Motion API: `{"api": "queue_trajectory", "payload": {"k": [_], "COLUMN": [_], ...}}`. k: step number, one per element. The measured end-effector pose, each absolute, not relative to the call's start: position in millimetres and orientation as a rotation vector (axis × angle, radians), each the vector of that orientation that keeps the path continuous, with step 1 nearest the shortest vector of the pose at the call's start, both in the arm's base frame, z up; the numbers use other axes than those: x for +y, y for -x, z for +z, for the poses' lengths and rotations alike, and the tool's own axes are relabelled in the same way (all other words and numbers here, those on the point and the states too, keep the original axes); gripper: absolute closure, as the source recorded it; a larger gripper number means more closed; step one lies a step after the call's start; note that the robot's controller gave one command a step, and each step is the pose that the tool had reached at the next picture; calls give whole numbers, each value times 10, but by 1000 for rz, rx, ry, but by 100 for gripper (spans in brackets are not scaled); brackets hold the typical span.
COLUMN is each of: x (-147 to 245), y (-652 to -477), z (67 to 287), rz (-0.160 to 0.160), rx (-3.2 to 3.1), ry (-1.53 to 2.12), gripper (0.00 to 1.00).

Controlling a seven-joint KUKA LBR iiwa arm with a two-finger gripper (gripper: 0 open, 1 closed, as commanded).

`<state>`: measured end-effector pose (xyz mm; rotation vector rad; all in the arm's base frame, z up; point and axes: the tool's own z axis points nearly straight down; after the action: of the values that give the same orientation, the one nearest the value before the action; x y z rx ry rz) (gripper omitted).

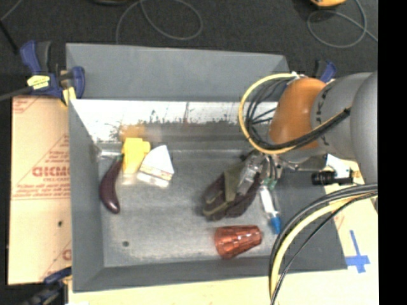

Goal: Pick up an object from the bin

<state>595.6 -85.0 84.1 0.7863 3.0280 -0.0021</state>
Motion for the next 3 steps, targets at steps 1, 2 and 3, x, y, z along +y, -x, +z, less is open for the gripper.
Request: {"api": "queue_trajectory", "payload": {"k": [1,2,3], "x": [-851,-811,-852], "y": [-5956,-5917,-5883], "z": [841,1154,1578], "rz": [-2,-6,-6], "rx": [3028,3054,3063], "ry": [-785,-697,-634], "gripper": [100,100,100]}}
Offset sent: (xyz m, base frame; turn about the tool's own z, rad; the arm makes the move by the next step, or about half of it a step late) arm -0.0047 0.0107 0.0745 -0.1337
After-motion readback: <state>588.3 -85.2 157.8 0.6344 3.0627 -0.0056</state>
